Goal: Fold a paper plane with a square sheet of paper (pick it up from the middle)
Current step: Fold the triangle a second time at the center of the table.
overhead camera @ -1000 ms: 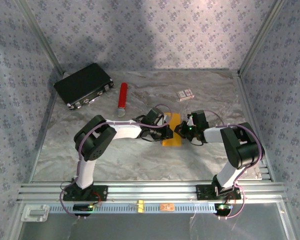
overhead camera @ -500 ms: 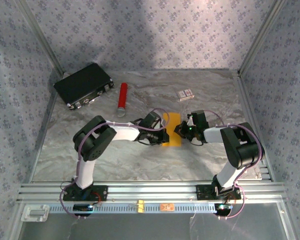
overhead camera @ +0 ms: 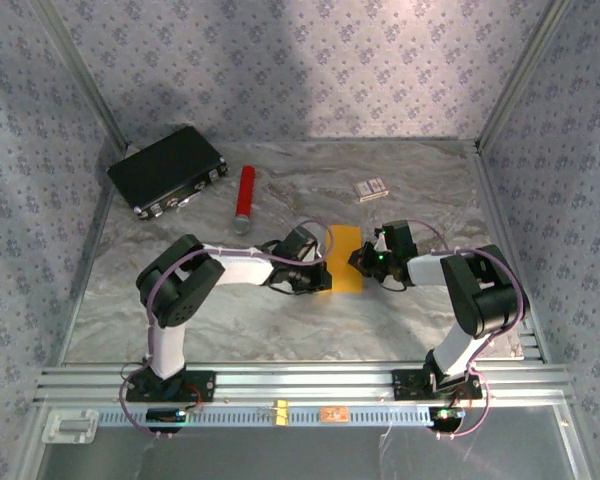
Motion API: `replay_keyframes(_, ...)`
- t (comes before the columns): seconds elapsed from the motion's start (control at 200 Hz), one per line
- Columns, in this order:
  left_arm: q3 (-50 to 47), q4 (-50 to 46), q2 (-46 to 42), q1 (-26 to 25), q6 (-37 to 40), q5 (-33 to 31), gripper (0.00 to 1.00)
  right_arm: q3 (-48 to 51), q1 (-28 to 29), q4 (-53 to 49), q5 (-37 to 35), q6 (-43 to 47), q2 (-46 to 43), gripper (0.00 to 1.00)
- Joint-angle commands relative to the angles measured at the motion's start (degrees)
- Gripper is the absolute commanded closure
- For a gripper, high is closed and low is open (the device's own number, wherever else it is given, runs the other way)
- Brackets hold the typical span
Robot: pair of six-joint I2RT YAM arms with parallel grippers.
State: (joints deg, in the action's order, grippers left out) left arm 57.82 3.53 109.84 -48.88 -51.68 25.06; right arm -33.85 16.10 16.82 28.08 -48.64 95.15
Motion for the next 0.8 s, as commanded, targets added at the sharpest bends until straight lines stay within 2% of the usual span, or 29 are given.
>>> replay_keyframes(0.0,-2.8,-3.2,-1.7,-0.4,0.8,-1.6,0.94,1.9,-0.5,-6.4,-4.5,0.5,1.6,1.00)
replay_keyframes(0.205,-5.1,2.2,-6.9,-0.8,1.7,0.5,0.95,1.4,-0.5,-6.5,-3.5,1.1,1.9,1.00)
replay_keyframes(0.375,-0.5,0.8,-8.7,-0.1,5.0,1.2,0.95,1.1,-0.6,-6.8,-3.2,1.6,1.8,1.00)
replay_keyframes(0.595,6.8,0.6,-1.6,2.7,5.2,3.3,0.95,0.6,-0.6,-6.8,-2.5,1.9,1.7,1.00)
replay_keyframes(0.795,10.3,-2.6,3.9,3.1,6.8,4.3,0.97,0.0,-0.5,-6.1,-1.1,2.5,1.4,1.00)
